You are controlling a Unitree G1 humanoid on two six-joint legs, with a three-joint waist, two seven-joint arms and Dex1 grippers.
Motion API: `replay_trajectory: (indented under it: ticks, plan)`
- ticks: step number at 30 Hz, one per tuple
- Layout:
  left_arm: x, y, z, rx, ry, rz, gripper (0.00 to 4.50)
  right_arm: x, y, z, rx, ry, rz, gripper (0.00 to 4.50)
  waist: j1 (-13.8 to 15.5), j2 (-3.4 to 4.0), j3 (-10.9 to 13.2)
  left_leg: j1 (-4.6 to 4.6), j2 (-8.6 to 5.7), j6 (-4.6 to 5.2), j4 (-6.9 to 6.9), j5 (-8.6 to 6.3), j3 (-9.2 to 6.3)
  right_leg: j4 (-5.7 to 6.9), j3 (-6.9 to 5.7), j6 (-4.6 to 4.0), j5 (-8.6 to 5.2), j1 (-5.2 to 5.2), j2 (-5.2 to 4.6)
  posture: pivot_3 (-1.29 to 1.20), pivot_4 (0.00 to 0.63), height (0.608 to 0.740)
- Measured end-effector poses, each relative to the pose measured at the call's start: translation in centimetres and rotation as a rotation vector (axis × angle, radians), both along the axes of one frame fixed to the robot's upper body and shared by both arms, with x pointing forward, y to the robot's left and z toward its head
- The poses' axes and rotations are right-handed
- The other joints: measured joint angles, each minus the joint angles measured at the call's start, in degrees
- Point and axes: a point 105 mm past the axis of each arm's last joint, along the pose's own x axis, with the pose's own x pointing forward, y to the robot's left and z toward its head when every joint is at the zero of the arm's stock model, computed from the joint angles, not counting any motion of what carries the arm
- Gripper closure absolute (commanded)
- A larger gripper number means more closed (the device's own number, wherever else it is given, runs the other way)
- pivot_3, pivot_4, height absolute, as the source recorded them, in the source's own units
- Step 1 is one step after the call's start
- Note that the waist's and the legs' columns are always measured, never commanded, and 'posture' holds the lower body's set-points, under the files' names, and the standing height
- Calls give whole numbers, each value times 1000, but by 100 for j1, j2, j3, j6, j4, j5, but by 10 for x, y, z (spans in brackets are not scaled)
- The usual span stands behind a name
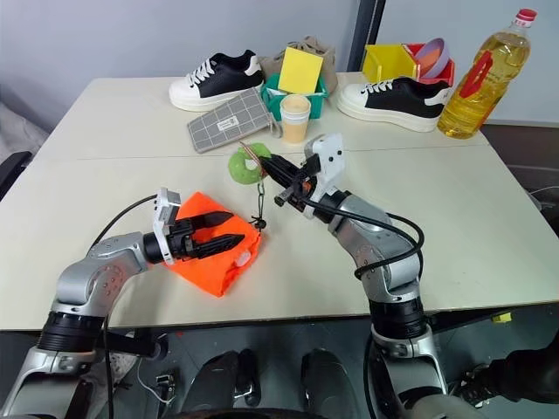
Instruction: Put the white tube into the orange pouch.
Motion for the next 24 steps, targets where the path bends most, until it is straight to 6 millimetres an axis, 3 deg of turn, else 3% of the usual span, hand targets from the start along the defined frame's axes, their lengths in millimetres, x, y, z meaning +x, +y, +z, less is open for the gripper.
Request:
replay_trajectory:
  ticks: [12, 24]
  plan:
    - [-3, -5, -2, -20, -19, 42, 68, -5, 7, 9, 24, -13, 44, 4500, -1, 0, 0, 1, 0, 1, 2, 0, -2, 2, 0, 1, 0, 1, 0, 0, 150, 740]
    - [-22, -14, 9, 151, -352, 355, 68, -2, 17, 16, 63, -9, 46, 4500, 4, -1, -1, 1, 0, 6, 2, -3, -2, 2, 1, 0, 1, 3, -2, 0, 150, 740]
